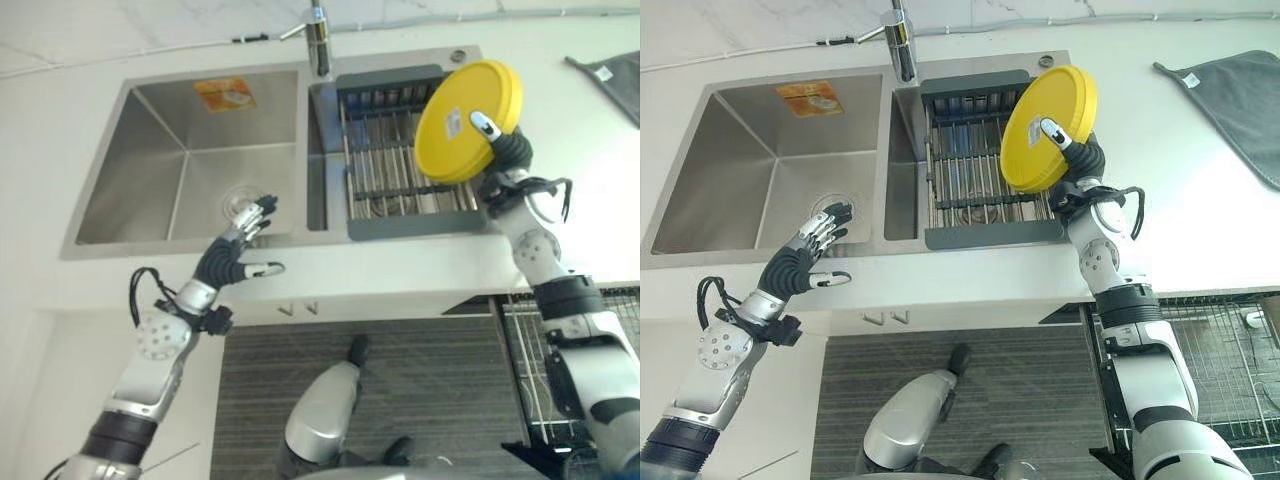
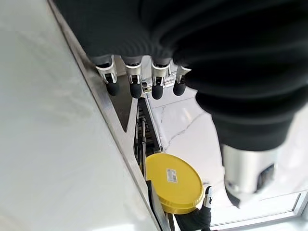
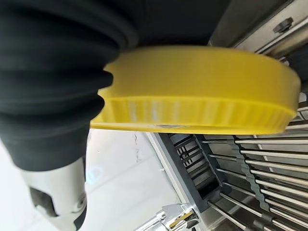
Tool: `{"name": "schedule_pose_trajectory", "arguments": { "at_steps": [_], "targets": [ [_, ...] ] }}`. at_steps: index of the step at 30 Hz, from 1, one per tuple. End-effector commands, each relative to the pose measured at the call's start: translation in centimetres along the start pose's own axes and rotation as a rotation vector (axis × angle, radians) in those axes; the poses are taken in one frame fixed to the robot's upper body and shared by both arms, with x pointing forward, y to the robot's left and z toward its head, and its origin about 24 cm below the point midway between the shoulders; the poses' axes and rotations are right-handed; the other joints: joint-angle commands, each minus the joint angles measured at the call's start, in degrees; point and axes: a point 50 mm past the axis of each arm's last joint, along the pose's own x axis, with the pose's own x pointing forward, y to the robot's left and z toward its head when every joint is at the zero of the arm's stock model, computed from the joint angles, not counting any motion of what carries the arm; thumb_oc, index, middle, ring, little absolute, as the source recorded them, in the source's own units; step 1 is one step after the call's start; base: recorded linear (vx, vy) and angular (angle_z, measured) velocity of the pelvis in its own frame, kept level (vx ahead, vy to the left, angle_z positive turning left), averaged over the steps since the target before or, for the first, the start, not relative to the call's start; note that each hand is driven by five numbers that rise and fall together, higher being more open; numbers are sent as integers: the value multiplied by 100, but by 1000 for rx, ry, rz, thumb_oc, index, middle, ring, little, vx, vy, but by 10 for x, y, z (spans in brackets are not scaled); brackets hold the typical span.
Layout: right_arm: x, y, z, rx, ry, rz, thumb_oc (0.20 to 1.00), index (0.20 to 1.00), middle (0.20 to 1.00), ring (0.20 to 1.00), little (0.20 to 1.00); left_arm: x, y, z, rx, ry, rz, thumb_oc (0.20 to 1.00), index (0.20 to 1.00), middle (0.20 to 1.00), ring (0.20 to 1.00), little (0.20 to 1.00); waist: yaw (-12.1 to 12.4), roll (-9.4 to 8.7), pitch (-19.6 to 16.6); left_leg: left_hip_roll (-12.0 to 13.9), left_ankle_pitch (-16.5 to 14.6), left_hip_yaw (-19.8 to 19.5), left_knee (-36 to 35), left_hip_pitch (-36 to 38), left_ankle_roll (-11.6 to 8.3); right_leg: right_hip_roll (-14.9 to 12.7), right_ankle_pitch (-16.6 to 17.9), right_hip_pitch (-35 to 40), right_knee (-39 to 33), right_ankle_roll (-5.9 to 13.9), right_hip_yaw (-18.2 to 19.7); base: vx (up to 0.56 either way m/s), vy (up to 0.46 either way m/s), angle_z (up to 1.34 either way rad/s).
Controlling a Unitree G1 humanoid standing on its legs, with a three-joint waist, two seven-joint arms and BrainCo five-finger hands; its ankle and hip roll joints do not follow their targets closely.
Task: Place the dishes in the dishwasher.
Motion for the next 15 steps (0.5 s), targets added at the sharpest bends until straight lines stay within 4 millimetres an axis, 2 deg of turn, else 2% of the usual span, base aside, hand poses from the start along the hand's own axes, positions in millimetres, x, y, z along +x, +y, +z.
{"name": "schedule_pose_trajectory", "arguments": {
  "at_steps": [1,10,11,12,13,15],
  "targets": [
    [3,4,28,-82,-90,42,1000,1000,1000,1000,1000,-8,-6,-1,12,13,-29,1000,1000,1000,1000,1000,116,1,-452,343,73,-183,-782,278,-359,-178,292,-524,662,-123,-24,4,-1,4],
    [9,-2,35,-94,-79,-9,1000,1000,1000,1000,1000,-9,-8,-2,4,25,-47,1000,1000,1000,1000,1000,212,-79,-439,316,48,-241,-763,262,-344,-132,295,-475,635,-130,-48,3,-4,1],
    [8,-7,34,-99,-67,-35,768,768,768,768,768,-9,-7,-2,6,28,-53,1000,1000,1000,1000,1000,241,-110,-442,300,24,-279,-753,271,-327,-130,297,-467,643,-121,-56,25,-39,2],
    [8,-9,32,-114,-63,-48,457,457,457,457,457,-9,-6,-2,6,30,-55,1000,1000,1000,1000,1000,249,-122,-447,293,17,-292,-751,277,-322,-129,300,-459,642,-116,-56,34,-39,4],
    [9,-11,33,-147,-64,-72,200,200,200,200,200,-9,-7,-2,7,31,-60,1000,1000,1000,1000,1000,269,-136,-449,282,12,-305,-762,286,-313,-127,297,-451,647,-111,-61,38,-9,4],
    [11,-16,34,-200,-65,-124,200,200,200,200,200,-9,-8,-4,1,34,-65,1000,1000,1000,1000,1000,289,-120,-464,262,14,-320,-764,291,-305,-135,285,-431,660,-111,-59,36,22,2]
  ]
}}
